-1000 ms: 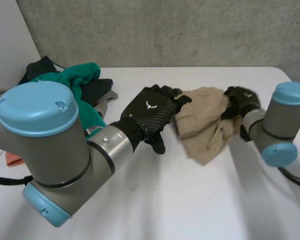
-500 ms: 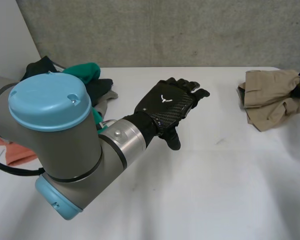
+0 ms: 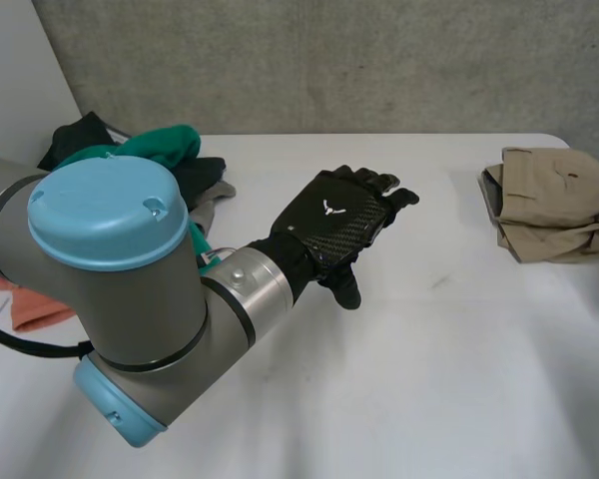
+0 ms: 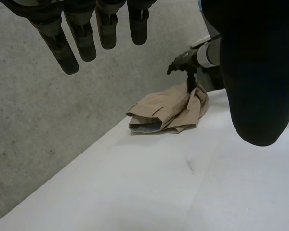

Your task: Fold the laundry.

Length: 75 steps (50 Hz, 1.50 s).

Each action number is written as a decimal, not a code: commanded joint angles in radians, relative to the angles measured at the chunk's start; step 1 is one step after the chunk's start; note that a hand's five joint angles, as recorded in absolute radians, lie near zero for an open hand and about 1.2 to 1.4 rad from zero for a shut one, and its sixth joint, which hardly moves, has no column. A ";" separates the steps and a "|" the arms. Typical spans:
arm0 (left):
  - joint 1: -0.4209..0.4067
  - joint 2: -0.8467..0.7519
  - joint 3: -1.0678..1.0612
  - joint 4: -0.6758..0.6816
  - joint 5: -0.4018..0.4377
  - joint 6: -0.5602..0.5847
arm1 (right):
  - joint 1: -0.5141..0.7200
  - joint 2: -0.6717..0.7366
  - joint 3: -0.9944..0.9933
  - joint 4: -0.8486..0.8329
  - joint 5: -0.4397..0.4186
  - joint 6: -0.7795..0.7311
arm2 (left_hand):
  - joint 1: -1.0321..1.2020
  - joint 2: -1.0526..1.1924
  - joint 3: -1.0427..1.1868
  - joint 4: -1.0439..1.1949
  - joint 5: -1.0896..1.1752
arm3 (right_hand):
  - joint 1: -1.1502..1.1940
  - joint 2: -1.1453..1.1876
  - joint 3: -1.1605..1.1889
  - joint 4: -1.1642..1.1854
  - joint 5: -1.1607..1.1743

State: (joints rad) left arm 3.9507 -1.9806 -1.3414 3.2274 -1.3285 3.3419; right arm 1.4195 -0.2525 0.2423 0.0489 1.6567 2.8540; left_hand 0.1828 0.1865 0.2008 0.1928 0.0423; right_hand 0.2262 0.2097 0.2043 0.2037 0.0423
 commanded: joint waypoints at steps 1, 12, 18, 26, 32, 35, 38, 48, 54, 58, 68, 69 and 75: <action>-0.001 0.011 -0.005 0.000 -0.001 -0.001 | 0.009 -0.128 0.187 -0.102 0.020 -0.082 | 0.022 0.018 0.004 0.012 -0.012 | -0.052 -0.035 -0.030 -0.029 -0.042; 0.012 0.057 -0.008 0.005 -0.018 -0.004 | 0.012 -0.543 0.714 -0.378 0.083 -0.082 | 0.016 0.012 -0.002 0.006 -0.018 | -0.052 -0.035 -0.030 -0.029 -0.042; 0.068 0.109 0.002 0.026 -0.087 0.002 | 0.074 -0.754 0.975 -0.556 0.039 -0.074 | 0.022 0.018 0.004 0.012 -0.012 | -0.052 -0.035 -0.030 -0.029 -0.042; 0.297 0.135 0.008 0.103 -0.265 0.079 | 0.234 -0.965 1.293 -0.564 -0.411 -0.079 | 0.022 0.018 0.004 0.012 -0.012 | -0.052 -0.035 -0.030 -0.029 -0.042; 0.510 -0.041 0.013 0.089 -0.248 0.410 | 0.300 -1.104 1.471 -0.379 -0.655 -0.136 | 0.016 0.012 -0.002 0.006 -0.018 | -0.052 -0.035 -0.030 -0.029 -0.042; 0.579 -0.147 0.018 0.095 -0.213 0.592 | 0.346 -1.104 1.509 -0.285 -0.646 -0.220 | 0.013 0.009 -0.005 0.003 -0.021 | -0.052 -0.035 -0.030 -0.029 -0.042; 0.628 -0.219 0.027 0.106 -0.181 0.692 | 0.363 -1.096 1.545 -0.238 -0.617 -0.312 | 0.013 0.009 -0.005 0.003 -0.021 | -0.052 -0.035 -0.030 -0.029 -0.042; 0.659 -0.320 0.058 0.231 -0.018 0.619 | 0.360 -1.096 1.617 -0.231 -0.591 -0.358 | 1.049 1.045 1.031 1.039 1.015 | -0.052 -0.035 -0.030 -0.029 -0.042; 0.614 -0.216 0.004 0.299 -0.018 0.429 | 0.345 -1.096 1.629 -0.231 -0.587 -0.357 | 1.213 1.210 1.195 1.203 1.179 | -0.052 -0.035 -0.030 -0.029 -0.042; 0.547 -0.095 -0.048 0.315 -0.021 0.294 | 0.309 -1.111 1.617 -0.231 -0.566 -0.352 | 1.213 1.210 1.195 1.203 1.179 | -0.052 -0.035 -0.030 -0.029 -0.042; 0.225 0.072 -0.105 0.269 -0.026 0.024 | 0.265 -1.180 1.565 -0.235 -0.420 -0.205 | 1.213 1.210 1.195 1.203 1.179 | -0.052 -0.035 -0.030 -0.029 -0.042; 0.205 0.063 -0.104 0.259 -0.031 0.015 | 0.262 -1.182 1.562 -0.234 -0.417 -0.199 | 1.213 1.210 1.195 1.203 1.179 | -0.052 -0.035 -0.030 -0.029 -0.042; -0.007 -0.133 -0.033 0.184 -0.119 0.010 | 0.230 -1.183 1.560 -0.236 -0.411 -0.188 | 0.782 0.778 0.764 0.772 0.748 | -0.052 -0.035 -0.030 -0.029 -0.042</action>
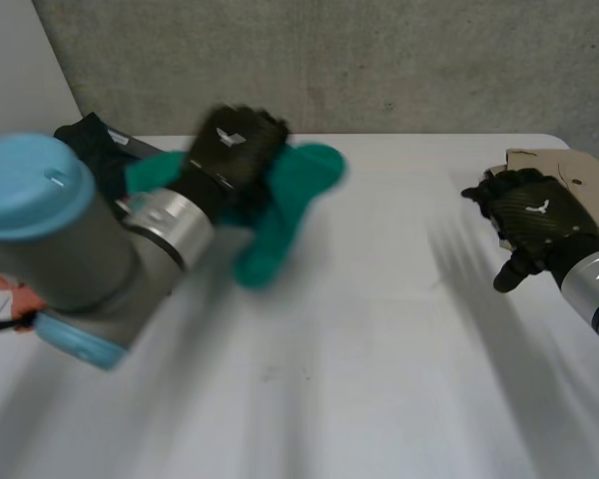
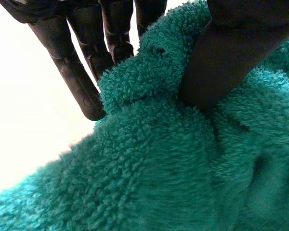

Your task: Fold the laundry.

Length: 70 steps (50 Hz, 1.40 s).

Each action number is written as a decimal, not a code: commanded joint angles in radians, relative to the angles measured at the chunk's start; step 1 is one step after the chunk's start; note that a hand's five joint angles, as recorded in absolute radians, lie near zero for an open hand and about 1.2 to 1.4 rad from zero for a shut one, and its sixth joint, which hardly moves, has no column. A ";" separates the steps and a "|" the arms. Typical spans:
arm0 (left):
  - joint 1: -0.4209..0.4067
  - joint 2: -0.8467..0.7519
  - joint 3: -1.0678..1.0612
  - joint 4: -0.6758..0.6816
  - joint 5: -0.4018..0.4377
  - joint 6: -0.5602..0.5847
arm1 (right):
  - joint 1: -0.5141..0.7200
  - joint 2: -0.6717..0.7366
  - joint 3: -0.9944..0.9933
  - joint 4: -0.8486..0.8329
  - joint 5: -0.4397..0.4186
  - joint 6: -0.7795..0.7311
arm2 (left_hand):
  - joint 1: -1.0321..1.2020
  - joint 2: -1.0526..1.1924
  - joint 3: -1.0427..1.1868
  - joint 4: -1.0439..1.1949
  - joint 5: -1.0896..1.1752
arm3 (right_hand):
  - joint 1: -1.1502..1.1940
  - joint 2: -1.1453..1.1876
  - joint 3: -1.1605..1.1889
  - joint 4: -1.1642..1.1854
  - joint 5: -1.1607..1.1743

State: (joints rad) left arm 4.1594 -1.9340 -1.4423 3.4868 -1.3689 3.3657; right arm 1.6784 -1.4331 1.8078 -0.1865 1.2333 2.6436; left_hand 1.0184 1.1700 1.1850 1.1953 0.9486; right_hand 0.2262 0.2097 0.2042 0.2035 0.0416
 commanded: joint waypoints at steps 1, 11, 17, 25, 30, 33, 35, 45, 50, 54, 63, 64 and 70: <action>-0.234 -0.198 0.078 -0.081 -0.088 -0.012 | -0.032 -0.003 -0.005 -0.001 0.014 0.024 | -0.274 -0.426 -0.441 -0.451 -0.379 | -0.052 -0.035 -0.030 -0.029 -0.042; -0.205 -0.086 0.062 -0.120 -0.141 -0.006 | -0.032 0.000 -0.010 0.012 0.037 0.047 | -0.802 -0.954 -0.969 -0.979 -0.907 | -0.052 -0.035 -0.030 -0.029 -0.042; -0.068 0.044 -0.067 -0.130 -0.133 -0.003 | -0.013 -0.003 -0.027 0.084 0.072 0.108 | -0.778 -0.930 -0.945 -0.955 -0.883 | -0.052 -0.035 -0.030 -0.029 -0.042; 0.018 0.027 -0.170 -0.147 -0.127 0.104 | 0.063 -0.003 -0.081 0.455 0.060 0.148 | -0.740 -0.892 -0.907 -0.917 -0.845 | -0.052 -0.035 -0.030 -0.029 -0.042; 0.028 -0.055 -0.201 -0.157 -0.127 0.250 | 0.188 0.017 -0.032 0.419 0.069 0.148 | -0.670 -0.822 -0.837 -0.847 -0.775 | -0.052 -0.035 -0.030 -0.029 -0.042; 0.030 -0.107 -0.199 -0.157 -0.131 0.287 | 0.228 0.022 0.008 0.342 0.072 0.148 | -0.620 -0.772 -0.787 -0.797 -0.725 | 0.023 0.039 0.045 0.045 0.033; 0.027 -0.135 -0.201 -0.157 -0.131 0.301 | 0.263 0.023 0.054 0.251 0.084 0.147 | -0.605 -0.757 -0.772 -0.782 -0.710 | 0.088 0.104 0.110 0.110 0.098; 0.034 -0.161 -0.199 -0.155 -0.133 0.302 | 0.380 0.123 0.131 0.012 0.164 0.108 | -0.482 -0.634 -0.649 -0.659 -0.587 | 0.161 0.178 0.183 0.184 0.171; 0.034 -0.194 -0.190 -0.153 -0.133 0.304 | 0.386 0.177 0.124 0.004 0.170 0.078 | -0.444 -0.596 -0.611 -0.621 -0.549 | 0.214 0.230 0.236 0.237 0.224; 0.034 -0.206 -0.184 -0.141 -0.131 0.304 | 0.385 0.191 0.120 -0.011 0.173 0.061 | -0.373 -0.525 -0.540 -0.550 -0.478 | 0.293 0.310 0.315 0.316 0.303; 0.033 -0.247 -0.159 -0.130 -0.130 0.305 | 0.379 0.207 0.120 -0.036 0.183 0.058 | -0.229 -0.381 -0.396 -0.406 -0.334 | 0.405 0.421 0.427 0.427 0.415; 0.031 -0.249 -0.156 -0.130 -0.128 0.307 | 0.379 0.207 0.120 -0.037 0.183 0.056 | -0.221 -0.372 -0.387 -0.398 -0.326 | 0.463 0.480 0.485 0.486 0.473; 0.030 -0.264 -0.118 -0.129 -0.128 0.308 | 0.376 0.207 0.119 -0.053 0.187 0.056 | 0.123 -0.029 -0.044 -0.054 0.018 | 0.910 0.926 0.932 0.932 0.920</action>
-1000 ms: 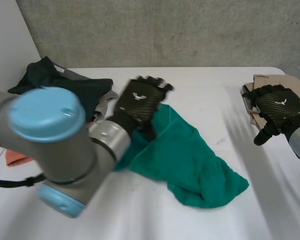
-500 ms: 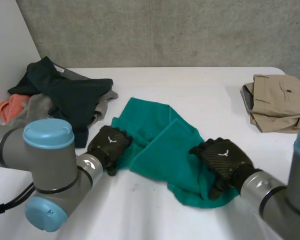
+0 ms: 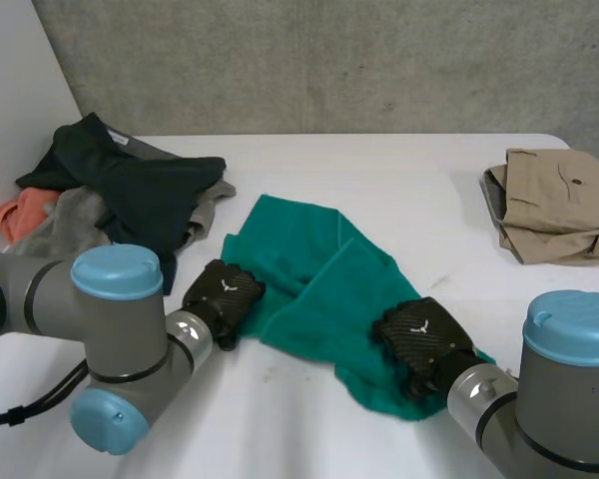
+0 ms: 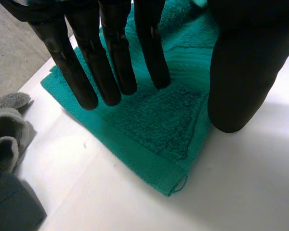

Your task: Fold the laundry.

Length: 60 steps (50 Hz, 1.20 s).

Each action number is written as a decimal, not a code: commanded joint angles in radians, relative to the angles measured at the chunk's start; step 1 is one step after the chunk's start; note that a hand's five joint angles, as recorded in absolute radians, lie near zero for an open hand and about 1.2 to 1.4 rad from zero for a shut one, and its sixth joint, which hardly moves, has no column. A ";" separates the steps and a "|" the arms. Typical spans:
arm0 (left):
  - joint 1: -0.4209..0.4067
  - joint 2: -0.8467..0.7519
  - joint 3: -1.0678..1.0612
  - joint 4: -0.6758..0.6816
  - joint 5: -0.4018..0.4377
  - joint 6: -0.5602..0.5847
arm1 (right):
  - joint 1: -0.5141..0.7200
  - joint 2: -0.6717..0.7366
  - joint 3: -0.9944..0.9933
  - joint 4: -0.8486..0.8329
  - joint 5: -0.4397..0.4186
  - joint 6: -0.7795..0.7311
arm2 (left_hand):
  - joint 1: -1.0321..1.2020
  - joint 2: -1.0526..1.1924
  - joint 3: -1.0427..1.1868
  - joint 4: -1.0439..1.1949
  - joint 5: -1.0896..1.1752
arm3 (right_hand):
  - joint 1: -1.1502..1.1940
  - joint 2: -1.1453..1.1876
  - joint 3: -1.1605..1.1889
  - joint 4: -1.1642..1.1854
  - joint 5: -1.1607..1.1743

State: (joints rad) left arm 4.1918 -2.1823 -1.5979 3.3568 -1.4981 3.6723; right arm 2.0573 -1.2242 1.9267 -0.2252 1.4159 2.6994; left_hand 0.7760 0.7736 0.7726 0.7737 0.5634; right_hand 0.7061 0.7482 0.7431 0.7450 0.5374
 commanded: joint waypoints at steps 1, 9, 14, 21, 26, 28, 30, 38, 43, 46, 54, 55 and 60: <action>-0.003 -0.016 0.044 0.001 -0.001 0.000 | -0.003 -0.001 0.000 -0.016 0.009 0.000 | 0.397 0.400 0.401 0.399 0.435 | 0.459 0.417 0.422 0.420 0.453; -0.007 -0.047 0.091 0.012 0.001 -0.005 | -0.008 -0.005 0.000 -0.016 0.023 0.002 | 0.497 0.500 0.501 0.500 0.535 | 0.477 0.435 0.440 0.438 0.471; -0.010 -0.050 0.096 0.012 -0.001 -0.001 | -0.011 -0.006 -0.002 -0.014 0.023 0.000 | 0.620 0.623 0.624 0.622 0.658 | 0.474 0.432 0.437 0.435 0.468; -0.013 -0.010 0.081 -0.002 -0.016 0.003 | -0.014 -0.064 -0.037 0.013 0.011 -0.013 | 0.620 0.623 0.624 0.623 0.658 | 0.521 0.479 0.484 0.482 0.515; -0.004 0.205 0.027 -0.005 -0.053 -0.006 | -0.029 -0.241 -0.090 0.075 -0.012 -0.101 | 0.620 0.623 0.624 0.623 0.658 | 0.606 0.564 0.569 0.567 0.600; -0.003 0.304 -0.002 0.007 -0.056 -0.009 | -0.084 -0.300 -0.139 0.110 -0.021 -0.136 | 0.620 0.623 0.624 0.623 0.658 | 0.609 0.567 0.572 0.570 0.603; -0.003 0.363 -0.011 0.007 -0.056 -0.014 | -0.130 -0.328 -0.173 0.138 -0.029 -0.147 | 0.620 0.623 0.624 0.623 0.658 | 0.612 0.570 0.575 0.573 0.606; -0.015 0.460 -0.020 -0.002 -0.053 -0.097 | -0.240 -0.336 -0.327 0.283 -0.026 -0.095 | 0.620 0.623 0.624 0.623 0.658 | 0.609 0.567 0.572 0.570 0.603; -0.024 0.398 -0.020 -0.007 -0.057 -0.104 | -0.292 -0.211 -0.385 0.421 -0.031 -0.078 | 0.620 0.623 0.624 0.623 0.658 | 0.609 0.567 0.572 0.570 0.603; -0.039 0.314 -0.002 -0.033 -0.059 -0.101 | -0.289 -0.155 -0.405 0.483 -0.031 -0.096 | 0.620 0.623 0.624 0.623 0.658 | 0.591 0.549 0.554 0.553 0.586; -0.052 0.099 0.189 -0.071 -0.065 -0.095 | -0.286 -0.011 -0.527 0.561 -0.026 -0.188 | 0.620 0.623 0.624 0.623 0.658 | 0.591 0.549 0.554 0.553 0.586; -0.050 0.067 0.258 -0.071 -0.070 -0.086 | -0.286 0.021 -0.585 0.543 -0.019 -0.172 | 0.620 0.623 0.624 0.623 0.658 | 0.597 0.555 0.560 0.558 0.591; -0.044 0.026 0.485 -0.050 -0.097 -0.015 | -0.284 0.095 -0.777 0.459 0.024 -0.034 | 0.620 0.623 0.624 0.623 0.658 | 0.594 0.552 0.557 0.556 0.589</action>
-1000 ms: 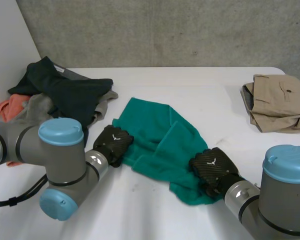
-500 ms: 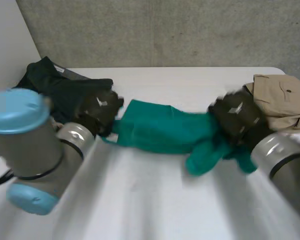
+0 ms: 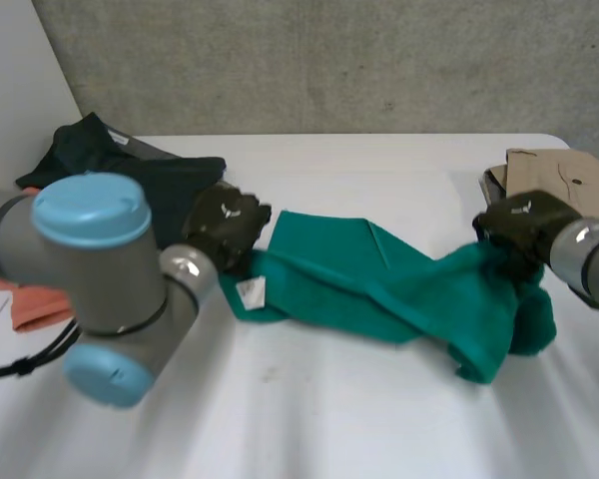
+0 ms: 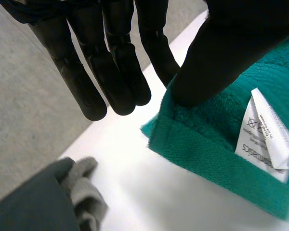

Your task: Fold the laundry.

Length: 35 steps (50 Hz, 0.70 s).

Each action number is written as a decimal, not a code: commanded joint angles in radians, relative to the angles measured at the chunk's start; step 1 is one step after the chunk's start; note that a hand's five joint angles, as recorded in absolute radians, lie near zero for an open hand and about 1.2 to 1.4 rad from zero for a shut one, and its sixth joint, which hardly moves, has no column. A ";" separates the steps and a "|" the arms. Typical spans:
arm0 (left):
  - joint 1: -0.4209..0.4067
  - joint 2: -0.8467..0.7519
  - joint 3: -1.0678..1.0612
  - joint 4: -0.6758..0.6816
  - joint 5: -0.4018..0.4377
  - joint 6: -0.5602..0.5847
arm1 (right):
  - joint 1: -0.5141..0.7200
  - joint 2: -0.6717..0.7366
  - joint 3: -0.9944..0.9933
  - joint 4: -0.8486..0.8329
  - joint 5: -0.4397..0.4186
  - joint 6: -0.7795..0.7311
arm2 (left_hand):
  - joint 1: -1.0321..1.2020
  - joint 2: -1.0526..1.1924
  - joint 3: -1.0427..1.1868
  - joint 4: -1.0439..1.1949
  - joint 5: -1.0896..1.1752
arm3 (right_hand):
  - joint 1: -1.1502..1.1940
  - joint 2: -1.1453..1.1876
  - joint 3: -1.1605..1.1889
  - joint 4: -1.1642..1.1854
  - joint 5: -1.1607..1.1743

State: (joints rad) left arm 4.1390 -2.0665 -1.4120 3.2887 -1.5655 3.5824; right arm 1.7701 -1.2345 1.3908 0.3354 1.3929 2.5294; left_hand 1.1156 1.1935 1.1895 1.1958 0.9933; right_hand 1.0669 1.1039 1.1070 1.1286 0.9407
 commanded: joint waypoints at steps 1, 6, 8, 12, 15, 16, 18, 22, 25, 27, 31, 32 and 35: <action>0.009 -0.092 0.342 0.029 -0.042 0.088 | 0.005 0.110 -0.269 -0.130 0.054 0.173 | 0.281 0.203 0.207 0.200 0.228 | 0.231 0.194 0.191 0.169 0.182; 0.009 -0.075 0.501 0.193 -0.119 0.116 | 0.006 0.098 -0.299 -0.473 0.066 0.408 | 0.281 0.203 0.207 0.200 0.228 | 0.210 0.173 0.170 0.148 0.162; 0.003 -0.055 0.501 0.307 -0.130 0.119 | 0.006 0.075 -0.271 -0.660 0.083 0.488 | 0.281 0.203 0.207 0.200 0.228 | 0.219 0.182 0.179 0.157 0.170; -0.003 0.003 0.446 0.382 -0.127 0.121 | 0.006 -0.002 -0.245 -0.711 0.074 0.502 | 0.281 0.203 0.207 0.200 0.228 | 0.222 0.185 0.182 0.160 0.173; 0.000 0.045 0.354 0.367 -0.119 0.121 | 0.006 -0.011 -0.249 -0.618 0.055 0.500 | 0.281 0.203 0.207 0.200 0.228 | 0.222 0.185 0.182 0.160 0.173; 0.000 0.051 0.331 0.362 -0.116 0.121 | 0.006 -0.004 -0.251 -0.589 0.046 0.500 | 0.281 0.203 0.207 0.200 0.228 | 0.222 0.185 0.182 0.160 0.173; -0.002 0.054 0.282 0.350 -0.114 0.121 | 0.006 0.013 -0.257 -0.527 0.023 0.500 | 0.281 0.203 0.207 0.200 0.228 | 0.222 0.185 0.182 0.160 0.173; -0.002 0.057 0.139 0.309 -0.114 0.118 | 0.005 0.079 -0.265 -0.328 -0.035 0.494 | 0.281 0.203 0.207 0.200 0.228 | 0.219 0.182 0.179 0.157 0.171; -0.005 0.056 0.026 0.283 -0.116 0.114 | 0.005 0.125 -0.265 -0.231 -0.051 0.468 | 0.281 0.203 0.207 0.200 0.228 | 0.216 0.179 0.176 0.154 0.168; -0.008 0.059 -0.059 0.264 -0.116 0.113 | 0.006 0.168 -0.260 -0.138 -0.054 0.421 | 0.281 0.203 0.207 0.200 0.228 | 0.216 0.179 0.176 0.154 0.168; -0.014 0.095 -0.145 0.247 -0.114 0.110 | 0.008 0.188 -0.237 -0.027 -0.048 0.345 | 0.281 0.203 0.207 0.200 0.228 | 0.222 0.185 0.182 0.160 0.173; -0.017 0.109 -0.159 0.247 -0.114 0.108 | 0.008 0.188 -0.231 -0.018 -0.048 0.342 | 0.281 0.203 0.207 0.200 0.228 | 0.222 0.185 0.182 0.160 0.173; -0.017 0.169 -0.205 0.250 -0.114 0.099 | 0.006 0.187 -0.204 -0.018 -0.046 0.374 | 0.281 0.203 0.207 0.200 0.228 | 0.222 0.185 0.182 0.160 0.173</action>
State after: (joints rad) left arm 4.1263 -1.9790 -1.5313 3.5413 -1.6799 3.6924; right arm 1.7769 -1.0544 1.1463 0.2705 1.3399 2.9076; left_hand 1.1162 1.1936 1.1896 1.1995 1.0002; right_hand 1.0669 1.1038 1.1070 1.1267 0.9406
